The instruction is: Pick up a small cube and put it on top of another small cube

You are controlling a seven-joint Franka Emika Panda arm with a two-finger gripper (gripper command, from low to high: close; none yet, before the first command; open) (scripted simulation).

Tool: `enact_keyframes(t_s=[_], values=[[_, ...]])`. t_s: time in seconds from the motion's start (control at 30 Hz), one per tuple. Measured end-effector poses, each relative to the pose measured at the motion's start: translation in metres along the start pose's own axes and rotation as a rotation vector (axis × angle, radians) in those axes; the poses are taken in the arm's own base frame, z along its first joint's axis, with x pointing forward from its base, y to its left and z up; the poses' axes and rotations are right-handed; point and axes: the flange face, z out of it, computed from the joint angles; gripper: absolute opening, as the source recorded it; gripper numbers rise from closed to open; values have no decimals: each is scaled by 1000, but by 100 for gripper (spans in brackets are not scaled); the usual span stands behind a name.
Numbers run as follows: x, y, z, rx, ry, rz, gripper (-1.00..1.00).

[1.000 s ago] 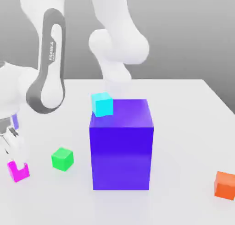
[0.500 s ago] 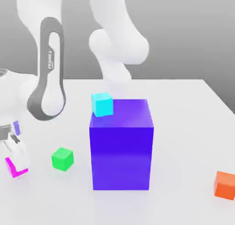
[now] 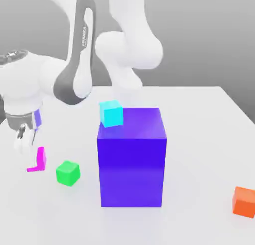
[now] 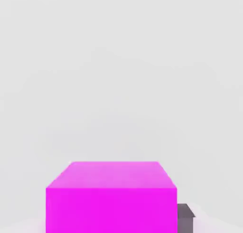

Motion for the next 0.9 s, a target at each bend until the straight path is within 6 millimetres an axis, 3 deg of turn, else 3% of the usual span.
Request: enact_keyframes(t_s=[0.43, 0.7, 0.9], values=[[-17, 62, -24, 17, -48, 730, -100], [-10, 64, 11, 30, 14, 804, -100], [-17, 65, 36, 22, -17, 795, -100]])
